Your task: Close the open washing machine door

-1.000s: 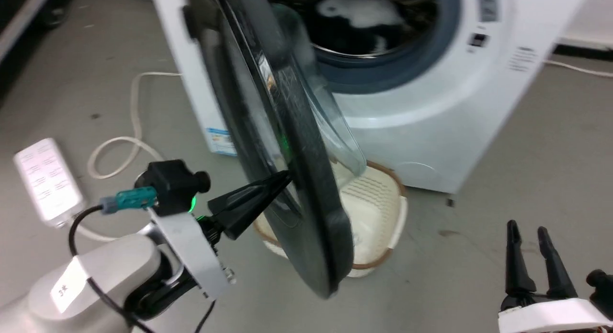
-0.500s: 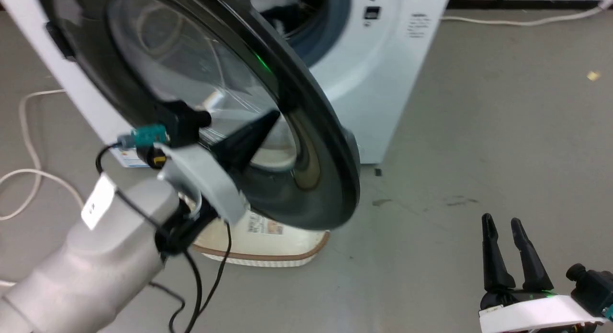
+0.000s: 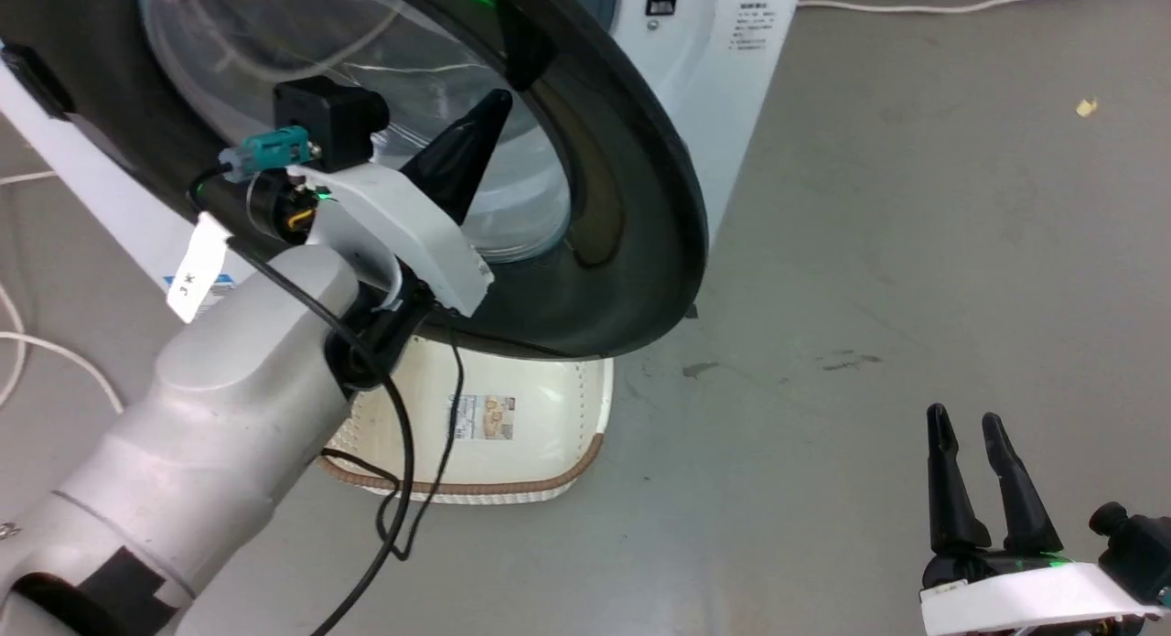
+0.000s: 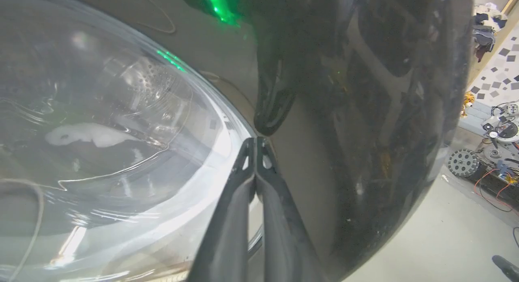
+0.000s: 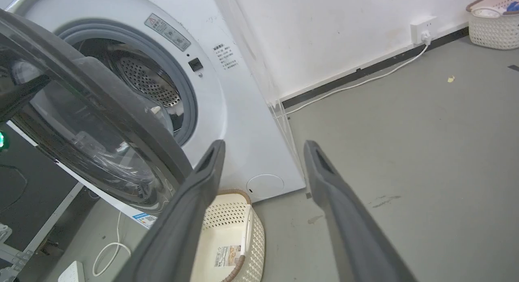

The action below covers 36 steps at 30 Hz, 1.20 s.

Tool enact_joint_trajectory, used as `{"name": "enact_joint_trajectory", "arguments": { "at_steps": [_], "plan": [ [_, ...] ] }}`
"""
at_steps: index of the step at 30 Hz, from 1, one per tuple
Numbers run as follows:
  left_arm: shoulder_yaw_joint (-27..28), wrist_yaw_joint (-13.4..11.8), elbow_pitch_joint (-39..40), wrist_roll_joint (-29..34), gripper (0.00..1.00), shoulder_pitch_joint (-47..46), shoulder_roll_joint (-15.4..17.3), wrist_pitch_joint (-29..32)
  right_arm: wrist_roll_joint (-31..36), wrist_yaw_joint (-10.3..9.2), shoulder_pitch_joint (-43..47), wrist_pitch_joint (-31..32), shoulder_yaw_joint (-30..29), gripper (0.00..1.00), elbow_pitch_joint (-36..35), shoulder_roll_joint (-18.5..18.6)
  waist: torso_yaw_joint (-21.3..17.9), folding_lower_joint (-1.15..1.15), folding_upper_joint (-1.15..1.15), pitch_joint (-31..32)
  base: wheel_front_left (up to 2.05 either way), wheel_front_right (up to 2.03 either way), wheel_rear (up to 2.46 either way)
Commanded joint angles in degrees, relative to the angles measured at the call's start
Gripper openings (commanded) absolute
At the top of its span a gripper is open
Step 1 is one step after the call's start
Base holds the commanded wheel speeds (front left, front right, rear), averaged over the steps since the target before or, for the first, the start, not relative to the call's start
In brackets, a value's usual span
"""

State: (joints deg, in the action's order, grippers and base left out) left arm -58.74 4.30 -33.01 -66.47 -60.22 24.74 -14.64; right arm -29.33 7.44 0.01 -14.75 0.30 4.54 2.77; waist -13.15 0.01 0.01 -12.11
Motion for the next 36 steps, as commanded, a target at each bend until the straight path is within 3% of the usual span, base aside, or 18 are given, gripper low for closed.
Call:
{"name": "enact_joint_trajectory", "arguments": {
  "at_steps": [1,5,9,10,13,17,21,27,36],
  "plan": [
    [0.1,0.4,-0.3,-0.4,0.00,-0.2,-0.2,-0.2,-0.4,0.05,0.1,-0.2,-0.1,1.00,-0.1,0.1,1.0,-0.01,-0.01,0.9,0.00,0.00,0.00],
    [0.5,1.2,-0.1,-2.3,0.00,1.9,-0.3,-0.1,0.0,0.05,0.5,-0.2,-0.8,1.00,0.7,0.1,4.2,-0.01,-0.01,3.4,0.00,0.00,0.00],
    [4.4,0.7,1.2,-4.7,0.00,4.2,1.7,-0.2,0.4,0.05,0.8,-0.2,-1.1,1.00,1.6,0.1,7.8,-0.01,-0.01,6.2,0.00,0.00,0.00],
    [13.9,-1.6,3.9,-3.0,0.00,6.3,3.5,-0.3,0.6,0.05,1.1,-0.2,-1.3,1.00,2.1,0.1,10.1,-0.01,-0.01,7.9,0.00,0.00,0.00],
    [27.4,-4.3,9.0,3.6,0.00,11.6,3.6,-0.3,0.5,0.05,1.3,-0.2,-1.1,1.00,2.6,0.1,11.7,-0.01,-0.01,9.1,0.00,0.00,0.00],
    [44.3,-6.5,19.0,16.5,0.00,22.7,-0.4,-0.3,0.5,0.05,1.7,-0.2,-0.8,1.00,2.9,0.1,12.6,-0.01,-0.01,10.4,0.00,0.00,0.00],
    [53.6,-5.7,27.8,28.5,0.00,33.8,-5.9,-0.3,0.6,0.05,2.0,-0.2,-0.3,1.00,3.3,0.1,12.4,-0.01,-0.01,11.5,0.00,0.00,0.00],
    [57.6,-2.7,31.6,38.8,0.00,45.9,-10.9,-0.4,2.1,0.05,2.4,-0.2,-0.2,1.00,3.2,0.1,10.9,-0.01,-0.01,12.5,0.00,0.00,0.00],
    [55.5,-1.2,25.8,44.3,0.00,56.6,-11.9,0.7,4.2,0.05,4.4,-0.2,-0.7,1.00,2.7,0.1,9.9,-0.01,-0.01,13.3,0.00,0.00,0.00]
  ]
}}
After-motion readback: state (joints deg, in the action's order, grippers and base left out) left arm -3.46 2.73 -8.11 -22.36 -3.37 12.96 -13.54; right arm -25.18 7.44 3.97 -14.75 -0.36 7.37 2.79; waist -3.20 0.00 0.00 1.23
